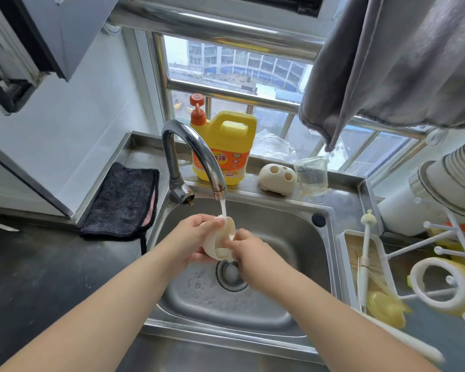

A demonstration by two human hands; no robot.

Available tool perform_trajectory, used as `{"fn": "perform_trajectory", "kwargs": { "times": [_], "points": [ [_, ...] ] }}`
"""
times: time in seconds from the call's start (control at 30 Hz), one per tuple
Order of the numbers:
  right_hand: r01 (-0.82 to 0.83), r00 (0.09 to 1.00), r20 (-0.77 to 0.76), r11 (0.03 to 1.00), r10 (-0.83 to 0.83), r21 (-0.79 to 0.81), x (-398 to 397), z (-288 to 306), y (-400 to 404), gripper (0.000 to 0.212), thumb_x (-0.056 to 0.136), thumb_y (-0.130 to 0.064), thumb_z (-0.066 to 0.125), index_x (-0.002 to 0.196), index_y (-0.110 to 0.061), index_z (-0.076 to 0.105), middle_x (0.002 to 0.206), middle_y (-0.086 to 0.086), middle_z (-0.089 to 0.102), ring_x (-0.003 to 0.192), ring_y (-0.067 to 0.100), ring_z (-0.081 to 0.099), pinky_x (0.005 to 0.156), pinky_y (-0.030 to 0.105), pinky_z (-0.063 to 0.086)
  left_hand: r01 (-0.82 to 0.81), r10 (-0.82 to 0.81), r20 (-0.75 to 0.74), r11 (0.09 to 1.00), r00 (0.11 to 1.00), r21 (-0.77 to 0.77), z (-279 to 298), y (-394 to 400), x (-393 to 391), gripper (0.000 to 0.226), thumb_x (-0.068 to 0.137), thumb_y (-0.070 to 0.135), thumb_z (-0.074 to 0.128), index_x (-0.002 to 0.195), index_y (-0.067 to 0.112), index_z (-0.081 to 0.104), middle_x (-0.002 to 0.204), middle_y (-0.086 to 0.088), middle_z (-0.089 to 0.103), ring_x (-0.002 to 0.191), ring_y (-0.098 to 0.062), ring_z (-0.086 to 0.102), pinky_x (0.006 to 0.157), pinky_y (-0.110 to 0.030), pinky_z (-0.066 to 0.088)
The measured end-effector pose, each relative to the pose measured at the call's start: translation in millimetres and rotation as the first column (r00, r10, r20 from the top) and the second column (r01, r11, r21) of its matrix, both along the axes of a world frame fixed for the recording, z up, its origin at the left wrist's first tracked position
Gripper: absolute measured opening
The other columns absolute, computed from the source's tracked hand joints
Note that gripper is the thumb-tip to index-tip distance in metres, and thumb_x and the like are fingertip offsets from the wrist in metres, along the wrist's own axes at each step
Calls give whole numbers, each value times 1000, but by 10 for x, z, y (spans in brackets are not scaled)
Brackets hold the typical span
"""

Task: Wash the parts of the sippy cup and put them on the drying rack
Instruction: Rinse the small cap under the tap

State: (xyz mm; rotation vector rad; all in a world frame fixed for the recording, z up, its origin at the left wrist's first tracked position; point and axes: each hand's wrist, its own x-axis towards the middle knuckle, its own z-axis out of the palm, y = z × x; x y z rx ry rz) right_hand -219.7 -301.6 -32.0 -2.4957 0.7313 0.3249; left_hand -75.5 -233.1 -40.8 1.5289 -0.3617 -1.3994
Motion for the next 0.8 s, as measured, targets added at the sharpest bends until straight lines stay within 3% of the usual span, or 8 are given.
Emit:
{"fn": "perform_trajectory", "kwargs": {
  "times": [0.07, 0.17, 0.3, 0.43, 0.57, 0.63, 0.7, 0.8],
  "points": [
    [78, 995, 49, 981, -88, 179, -13, 14, -30, 42, 94, -9, 47, 133, -24, 54, 118, -1, 52, 93, 11, 55, 72, 13, 35, -51, 50, -20, 999, 999, -17, -41, 25, -8, 34, 89, 30, 64, 116, 12, 57, 111, -17, 66, 90, -28, 69, 68, -40, 58],
    [250, 951, 71, 886, -300, 390, -68, 54, -86, 34, 98, -15, 47, 127, -24, 60, 85, -15, 59, 56, -14, 50, 55, 2, 32, -164, 164, 20, 986, 986, -21, -93, 34, 35, 32, 88, 27, 64, 117, 15, 55, 117, -14, 60, 97, -28, 65, 70, -45, 59],
    [367, 915, 37, 866, -402, 341, -193, -2, -140, 34, 98, -16, 45, 128, -22, 59, 84, -9, 59, 56, -7, 47, 52, 6, 35, -102, 94, 353, 995, 931, 4, -111, 94, 84, 37, 83, 28, 72, 115, 27, 53, 112, 0, 54, 91, -19, 61, 72, -44, 59],
    [453, 875, 6, 824, -484, 340, -309, -96, -132, 33, 98, -17, 46, 129, -22, 57, 92, -5, 59, 63, -1, 48, 63, 17, 40, 41, -75, 729, 997, 680, 65, -113, 174, 93, 77, 71, 34, 81, 134, 27, 38, 126, 1, 47, 105, -19, 52, 73, -14, 46],
    [499, 840, 54, 809, -540, 311, -392, -117, -137, 31, 97, -16, 47, 123, -25, 60, 77, -12, 59, 56, -1, 47, 56, 16, 40, 16, -30, 823, 1000, 567, 26, -129, 222, 68, 86, 68, 35, 83, 139, 19, 36, 132, 1, 45, 115, -18, 47, 91, -24, 37],
    [529, 812, 78, 785, -579, 323, -433, -128, -152, 31, 97, -15, 47, 122, -25, 61, 83, -9, 62, 59, 0, 49, 67, 19, 42, -122, 97, 652, 992, 752, -6, -135, 197, 39, 71, 74, 35, 79, 133, 21, 42, 120, 3, 52, 102, -15, 55, 80, -24, 45],
    [554, 781, 91, 753, -617, 355, -469, -143, -149, 31, 97, -14, 47, 122, -23, 62, 81, -9, 62, 59, 1, 49, 71, 23, 43, -297, 298, 163, 954, 940, -30, -98, 132, -10, 46, 84, 32, 69, 123, 19, 49, 118, -5, 54, 96, -18, 58, 69, -29, 54],
    [559, 767, 106, 740, -633, 375, -520, -169, -140, 30, 96, -12, 48, 121, -20, 62, 73, -16, 58, 59, -2, 48, 72, 25, 42, -345, 353, -353, 934, 866, 88, -92, 72, -101, 31, 88, 37, 60, 113, 19, 59, 112, -14, 59, 88, -26, 63, 55, -32, 58]
  ]
}}
